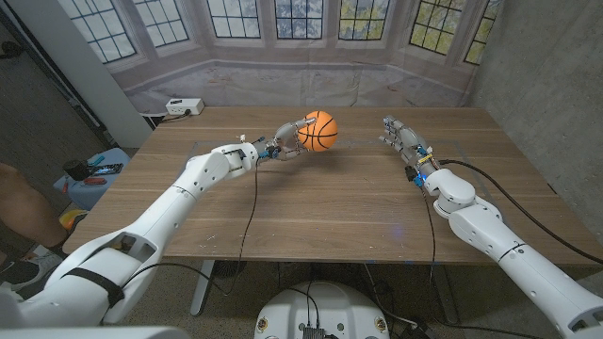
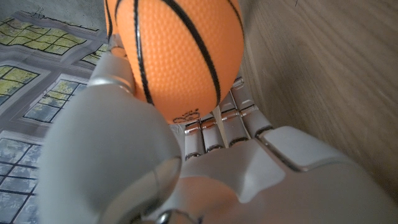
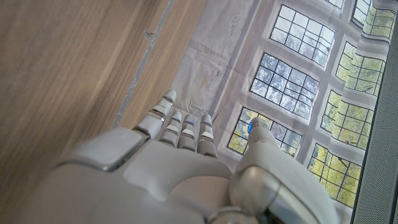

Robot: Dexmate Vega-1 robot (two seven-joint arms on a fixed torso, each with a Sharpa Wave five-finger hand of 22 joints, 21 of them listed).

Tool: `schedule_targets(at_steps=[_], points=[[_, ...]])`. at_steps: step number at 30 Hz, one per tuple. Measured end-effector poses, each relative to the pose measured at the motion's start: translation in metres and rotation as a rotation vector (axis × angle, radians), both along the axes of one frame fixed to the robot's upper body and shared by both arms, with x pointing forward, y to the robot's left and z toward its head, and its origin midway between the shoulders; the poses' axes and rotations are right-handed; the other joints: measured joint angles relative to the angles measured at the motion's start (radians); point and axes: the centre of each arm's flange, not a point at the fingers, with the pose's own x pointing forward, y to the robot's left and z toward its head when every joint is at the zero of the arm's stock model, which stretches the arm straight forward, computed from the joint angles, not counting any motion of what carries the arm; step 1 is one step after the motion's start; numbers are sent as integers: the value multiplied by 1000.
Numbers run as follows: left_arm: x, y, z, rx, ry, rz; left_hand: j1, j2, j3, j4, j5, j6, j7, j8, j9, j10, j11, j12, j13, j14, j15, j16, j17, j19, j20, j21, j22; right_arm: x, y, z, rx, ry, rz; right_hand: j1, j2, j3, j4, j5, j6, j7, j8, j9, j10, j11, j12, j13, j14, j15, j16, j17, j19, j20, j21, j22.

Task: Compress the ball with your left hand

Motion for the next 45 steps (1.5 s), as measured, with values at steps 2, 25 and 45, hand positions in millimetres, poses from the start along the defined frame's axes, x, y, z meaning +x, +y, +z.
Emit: schedule_targets(at_steps=[2, 25, 45], points=[[-1, 1, -1, -2, 2, 2, -2, 2, -8, 8, 0, -7, 0, -10, 0, -7, -7, -7, 1, 0, 0, -12, -7, -5, -5, 1, -2, 1, 1, 2, -3, -1, 4, 0, 0, 0, 0, 0, 0, 0, 0, 0, 0, 0, 0, 0, 0, 0, 0, 0, 0, 0, 0, 0], [-4, 3, 5, -17, -6, -46, -103, 103, -53, 53, -3, -135, 42, -113, 39, -103, 16, -115, -52, -18, -18, -155, -72, -117, 50, -23, -21, 3, 1, 11, -4, -14, 10, 0, 0, 0, 0, 0, 0, 0, 0, 0, 0, 0, 0, 0, 0, 0, 0, 0, 0, 0, 0, 0], [-3, 8, 3, -16, -4, -113, -144, 144, -56, 57, 0, -253, 53, -200, 4, -203, 74, -189, -96, -73, -6, -241, -106, -213, 111, -75, -27, -1, 5, 12, -4, -25, 1, 0, 0, 0, 0, 0, 0, 0, 0, 0, 0, 0, 0, 0, 0, 0, 0, 0, 0, 0, 0, 0]])
